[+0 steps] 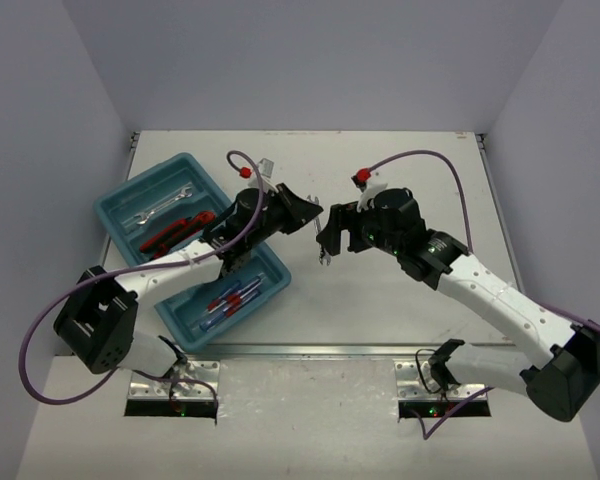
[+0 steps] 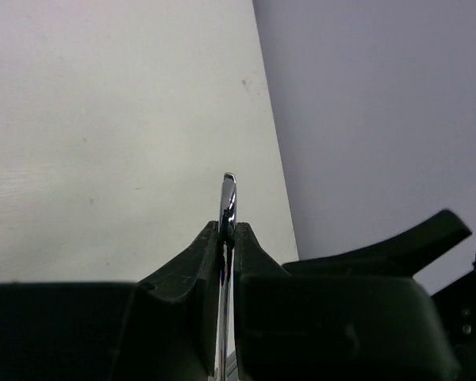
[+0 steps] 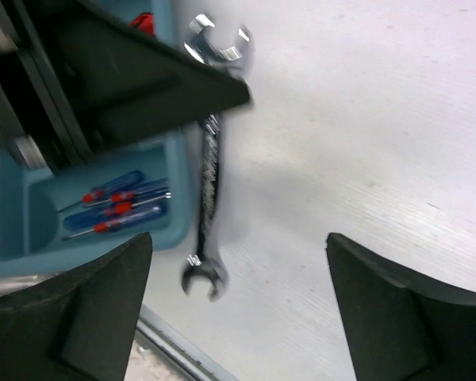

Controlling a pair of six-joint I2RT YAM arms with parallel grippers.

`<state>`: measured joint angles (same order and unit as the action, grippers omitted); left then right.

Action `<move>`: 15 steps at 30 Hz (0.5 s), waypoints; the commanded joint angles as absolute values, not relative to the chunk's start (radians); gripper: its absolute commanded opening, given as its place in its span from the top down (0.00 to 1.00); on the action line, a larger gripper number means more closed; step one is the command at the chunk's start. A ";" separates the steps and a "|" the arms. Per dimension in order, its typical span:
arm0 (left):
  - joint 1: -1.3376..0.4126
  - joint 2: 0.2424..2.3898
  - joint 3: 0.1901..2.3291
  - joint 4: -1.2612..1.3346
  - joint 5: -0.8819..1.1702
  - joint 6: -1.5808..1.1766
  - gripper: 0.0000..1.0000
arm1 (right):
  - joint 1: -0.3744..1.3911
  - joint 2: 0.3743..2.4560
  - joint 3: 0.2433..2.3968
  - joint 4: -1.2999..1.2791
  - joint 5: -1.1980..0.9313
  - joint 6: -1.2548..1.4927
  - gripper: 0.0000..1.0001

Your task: Sort the tools into containers

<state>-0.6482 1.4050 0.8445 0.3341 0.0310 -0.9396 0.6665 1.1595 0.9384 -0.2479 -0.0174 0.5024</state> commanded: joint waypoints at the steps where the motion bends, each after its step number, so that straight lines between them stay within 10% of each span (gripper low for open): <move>1: -0.465 1.394 0.983 0.159 -0.133 -0.952 1.00 | 0.661 1.047 0.887 -0.285 0.171 0.505 0.10; 15: 0.204 1.450 0.916 0.078 -0.605 -1.484 1.00 | 0.644 1.016 0.750 -0.299 0.116 0.486 0.05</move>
